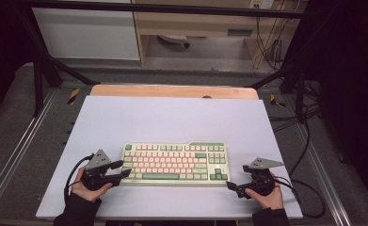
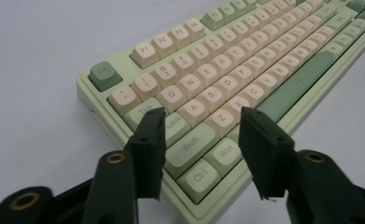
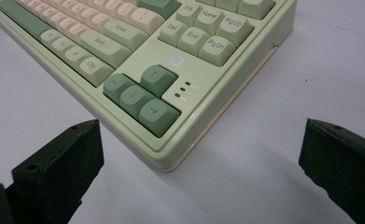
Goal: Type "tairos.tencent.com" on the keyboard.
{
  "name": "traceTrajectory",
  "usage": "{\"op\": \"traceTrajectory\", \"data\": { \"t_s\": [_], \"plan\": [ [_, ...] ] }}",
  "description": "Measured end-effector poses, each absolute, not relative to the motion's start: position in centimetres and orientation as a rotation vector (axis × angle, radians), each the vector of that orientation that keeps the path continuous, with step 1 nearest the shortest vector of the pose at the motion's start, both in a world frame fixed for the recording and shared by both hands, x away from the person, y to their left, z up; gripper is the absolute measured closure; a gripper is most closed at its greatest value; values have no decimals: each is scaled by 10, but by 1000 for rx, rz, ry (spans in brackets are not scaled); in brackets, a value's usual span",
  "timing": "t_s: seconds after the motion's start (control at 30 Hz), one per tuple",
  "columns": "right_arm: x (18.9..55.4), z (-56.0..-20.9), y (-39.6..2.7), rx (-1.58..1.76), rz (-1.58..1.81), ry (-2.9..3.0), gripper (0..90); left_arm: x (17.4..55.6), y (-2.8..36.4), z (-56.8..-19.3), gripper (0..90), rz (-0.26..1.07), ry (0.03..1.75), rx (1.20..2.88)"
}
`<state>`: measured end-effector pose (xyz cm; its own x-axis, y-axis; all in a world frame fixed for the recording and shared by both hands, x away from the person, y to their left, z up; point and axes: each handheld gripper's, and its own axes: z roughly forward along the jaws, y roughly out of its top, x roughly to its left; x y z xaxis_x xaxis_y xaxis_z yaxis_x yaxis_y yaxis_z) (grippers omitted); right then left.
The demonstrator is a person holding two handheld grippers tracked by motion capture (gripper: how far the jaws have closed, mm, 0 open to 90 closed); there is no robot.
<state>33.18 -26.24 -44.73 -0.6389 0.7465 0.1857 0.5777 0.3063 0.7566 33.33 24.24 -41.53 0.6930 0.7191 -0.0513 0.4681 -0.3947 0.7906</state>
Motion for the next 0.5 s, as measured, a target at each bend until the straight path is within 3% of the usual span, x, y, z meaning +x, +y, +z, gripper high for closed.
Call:
{"op": "traceTrajectory", "data": {
  "t_s": [0.5],
  "plan": [
    [331,-448,-261,1229,1235,2374,5,336,226,-409,781,383,905,2070]
  ]
}}
